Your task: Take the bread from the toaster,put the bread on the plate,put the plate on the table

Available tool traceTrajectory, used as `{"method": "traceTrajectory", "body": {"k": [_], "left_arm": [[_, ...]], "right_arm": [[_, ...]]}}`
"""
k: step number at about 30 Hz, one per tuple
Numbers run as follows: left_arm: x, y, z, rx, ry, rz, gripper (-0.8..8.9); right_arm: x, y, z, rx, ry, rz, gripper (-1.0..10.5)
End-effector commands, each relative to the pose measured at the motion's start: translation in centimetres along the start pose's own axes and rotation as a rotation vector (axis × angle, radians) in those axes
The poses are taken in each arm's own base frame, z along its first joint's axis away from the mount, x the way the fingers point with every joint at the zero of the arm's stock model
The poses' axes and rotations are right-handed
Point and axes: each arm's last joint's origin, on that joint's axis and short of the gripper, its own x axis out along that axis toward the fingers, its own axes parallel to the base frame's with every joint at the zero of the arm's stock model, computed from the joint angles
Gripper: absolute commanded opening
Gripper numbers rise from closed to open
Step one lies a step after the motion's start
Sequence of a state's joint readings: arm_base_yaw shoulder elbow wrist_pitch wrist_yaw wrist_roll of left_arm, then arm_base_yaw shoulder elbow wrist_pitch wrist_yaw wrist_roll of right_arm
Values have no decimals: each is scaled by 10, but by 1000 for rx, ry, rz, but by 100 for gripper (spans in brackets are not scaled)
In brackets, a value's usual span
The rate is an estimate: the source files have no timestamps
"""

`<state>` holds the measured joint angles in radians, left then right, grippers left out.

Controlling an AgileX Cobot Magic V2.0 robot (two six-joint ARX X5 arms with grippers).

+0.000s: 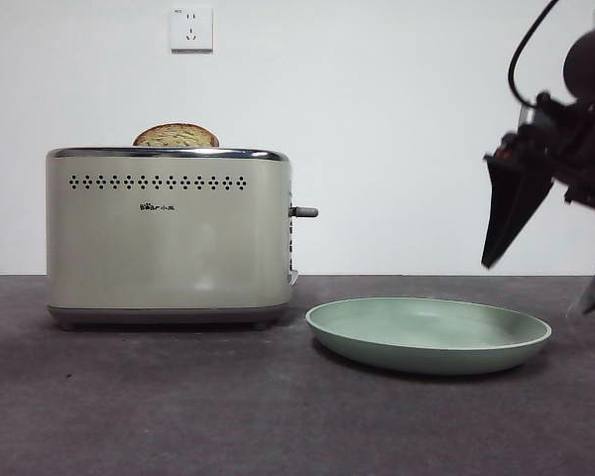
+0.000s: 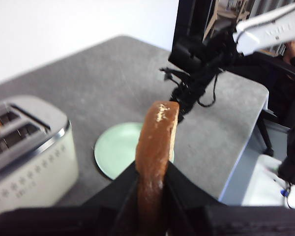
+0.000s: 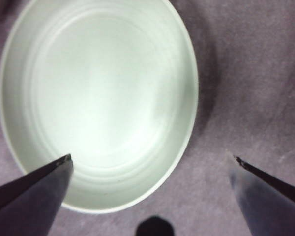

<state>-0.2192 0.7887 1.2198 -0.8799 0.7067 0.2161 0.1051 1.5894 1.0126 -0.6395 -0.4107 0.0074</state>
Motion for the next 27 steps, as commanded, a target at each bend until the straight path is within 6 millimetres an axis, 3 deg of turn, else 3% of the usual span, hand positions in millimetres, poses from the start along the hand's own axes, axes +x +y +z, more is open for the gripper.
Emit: {"method": "traceTrajectory", "body": {"k": [1, 6, 12, 17, 20, 27], "left_arm": [[1, -2, -7, -15, 9, -9, -6], [1, -2, -9, -25, 21, -14, -6], [1, -2, -9, -33, 22, -15, -6], [1, -2, -9, -49, 22, -14, -6], [2, -1, -9, -58, 25, -16, -6], [14, 4, -5, -145, 28, -96, -6]], "right_arm": [[12, -5, 1, 12, 21, -1, 466], [23, -10, 3, 27, 33, -1, 451], [35, -15, 4, 39, 44, 1, 298], [42, -18, 3, 46, 61, 2, 134], [42, -18, 4, 40, 58, 5, -25], [30, -9, 5, 20, 24, 81, -17]]}}
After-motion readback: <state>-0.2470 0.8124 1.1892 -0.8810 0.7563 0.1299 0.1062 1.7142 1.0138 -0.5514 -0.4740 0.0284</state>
